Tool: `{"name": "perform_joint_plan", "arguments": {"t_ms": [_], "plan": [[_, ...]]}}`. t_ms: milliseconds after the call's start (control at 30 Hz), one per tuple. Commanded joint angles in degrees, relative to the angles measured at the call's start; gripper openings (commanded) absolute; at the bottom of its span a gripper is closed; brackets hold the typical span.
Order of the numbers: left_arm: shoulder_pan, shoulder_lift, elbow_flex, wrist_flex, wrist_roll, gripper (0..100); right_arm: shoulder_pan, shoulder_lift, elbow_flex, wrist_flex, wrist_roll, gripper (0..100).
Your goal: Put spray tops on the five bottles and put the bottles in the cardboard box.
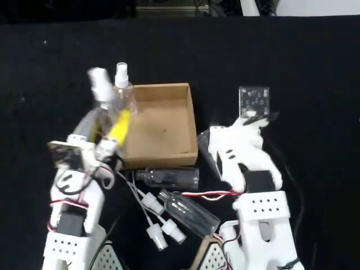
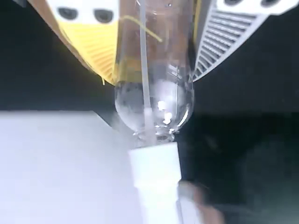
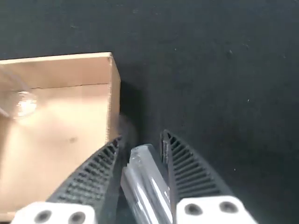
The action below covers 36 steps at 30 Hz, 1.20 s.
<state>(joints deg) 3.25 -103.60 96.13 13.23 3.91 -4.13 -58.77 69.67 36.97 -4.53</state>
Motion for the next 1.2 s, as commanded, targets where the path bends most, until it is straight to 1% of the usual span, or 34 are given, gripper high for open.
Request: {"name": "perform_joint_plan", "arguments": {"t_ms": [0, 100, 233, 333, 433, 667, 733, 833, 933, 1067, 1167], "plan": [[-7.6, -0.4, 1.3, -6.9, 0.1, 5, 0.8, -3.0, 1.6, -3.3, -0.1, 8.1], [-12.7, -0.4, 1.3, -9.7, 0.1, 5, 0.8, -3.0, 2.9, -3.6, -0.1, 8.0], [-22.0, 3.6, 1.5, -14.8, 0.1, 5, 0.8, -3.0, 3.3, -3.6, -0.1, 8.0], [-28.9, 12.2, 1.6, -23.3, 0.0, 5, 0.8, -3.0, 3.3, -3.6, -0.1, 8.0], [-33.8, 24.4, 1.4, -34.4, 0.0, 5, 0.8, -2.8, 3.4, -3.6, -0.1, 8.0], [-39.8, 53.2, -2.3, -56.8, 0.0, 5, 0.8, -3.0, 4.1, -3.6, -0.1, 8.1], [-41.0, 60.4, -3.8, -60.7, 0.0, 5, 0.7, -3.0, 4.2, -3.7, -0.1, 8.1], [-43.2, 71.1, -7.7, -64.4, 0.0, 5, 0.7, -3.0, 4.3, -3.7, -0.1, 8.1], [-47.1, 81.2, -12.0, -69.2, 0.0, 5, 0.7, -3.0, 4.3, -3.7, -0.1, 8.1], [-50.8, 93.4, -13.8, -80.4, -0.2, 5, 0.7, -3.0, 4.3, -3.7, -0.1, 8.1], [-51.5, 101.9, -13.8, -88.7, -5.2, 5, 0.7, -3.0, 4.3, -3.7, -0.1, 8.1]]}}
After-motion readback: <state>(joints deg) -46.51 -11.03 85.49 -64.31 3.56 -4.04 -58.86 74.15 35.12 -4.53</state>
